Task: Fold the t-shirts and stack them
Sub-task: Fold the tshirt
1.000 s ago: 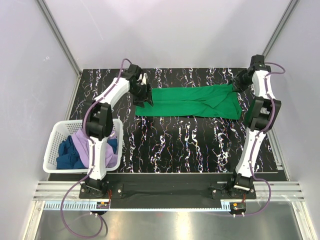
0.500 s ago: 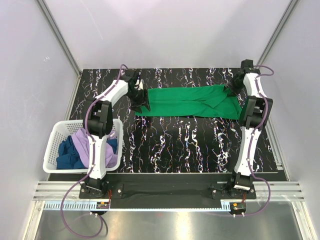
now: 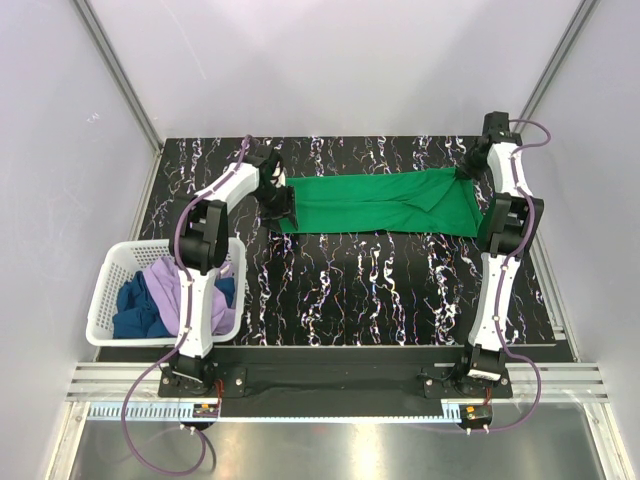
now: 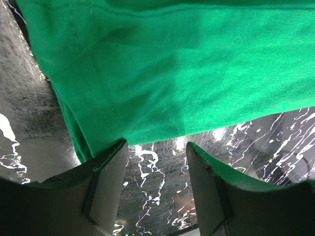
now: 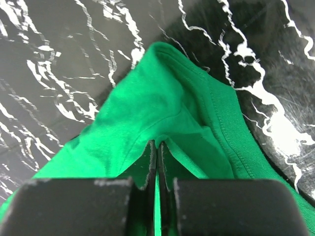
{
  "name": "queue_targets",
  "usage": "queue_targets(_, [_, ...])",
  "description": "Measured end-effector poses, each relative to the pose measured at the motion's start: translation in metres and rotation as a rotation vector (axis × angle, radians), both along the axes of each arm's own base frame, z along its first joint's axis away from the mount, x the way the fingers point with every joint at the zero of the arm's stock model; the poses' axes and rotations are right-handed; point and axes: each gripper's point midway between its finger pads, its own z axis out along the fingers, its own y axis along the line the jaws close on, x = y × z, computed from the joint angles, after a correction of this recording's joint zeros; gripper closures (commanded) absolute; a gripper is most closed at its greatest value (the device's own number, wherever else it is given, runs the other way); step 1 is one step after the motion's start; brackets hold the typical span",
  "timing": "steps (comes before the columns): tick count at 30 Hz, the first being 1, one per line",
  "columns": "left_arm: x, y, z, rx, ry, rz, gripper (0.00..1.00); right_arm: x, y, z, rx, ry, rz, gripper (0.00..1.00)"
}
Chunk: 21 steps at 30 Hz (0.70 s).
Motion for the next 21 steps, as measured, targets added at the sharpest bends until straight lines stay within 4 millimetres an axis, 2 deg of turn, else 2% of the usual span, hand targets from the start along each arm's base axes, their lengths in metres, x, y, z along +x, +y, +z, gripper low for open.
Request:
queue_targets(4, [0.0,0.001,-0.001,0.006,0.0,0.003,0.43,0.004,0.005,0.005,0.002,-0.021,0.017,1.0])
queue_targets(15, [-0.001,0.001,-0.002,0.007,0.002,0.004,0.43,0.012,0.053,0.011,0.064,-0.053,0.117,1.0])
queue_targets(21, [-0.001,0.002,-0.003,0.006,0.001,0.005,0.43,0.014,0.064,0.013,0.081,-0.065,0.135,1.0])
